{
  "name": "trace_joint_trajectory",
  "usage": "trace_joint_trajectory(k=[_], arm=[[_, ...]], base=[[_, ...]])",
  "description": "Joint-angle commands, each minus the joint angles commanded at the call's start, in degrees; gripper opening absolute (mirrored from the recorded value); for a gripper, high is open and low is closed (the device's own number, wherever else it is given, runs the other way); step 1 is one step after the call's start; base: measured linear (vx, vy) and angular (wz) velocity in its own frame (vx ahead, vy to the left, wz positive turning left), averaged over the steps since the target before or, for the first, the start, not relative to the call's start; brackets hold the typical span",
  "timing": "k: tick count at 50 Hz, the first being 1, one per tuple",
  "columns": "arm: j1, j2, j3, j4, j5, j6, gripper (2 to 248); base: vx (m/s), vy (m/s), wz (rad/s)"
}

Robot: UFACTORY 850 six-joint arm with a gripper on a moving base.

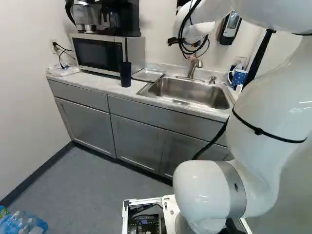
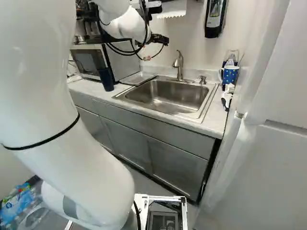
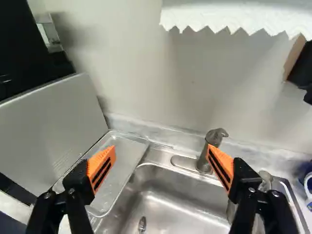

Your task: Rinse the cup and place it in the tray

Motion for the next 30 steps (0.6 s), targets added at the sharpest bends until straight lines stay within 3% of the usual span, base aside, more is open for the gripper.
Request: trace_joint_trajectory(k=[30], arm=[[-3.3, -6.2, -6.5, 0.0, -6.8, 0.0, 247]], base=[[0.0, 0.0, 0.0]])
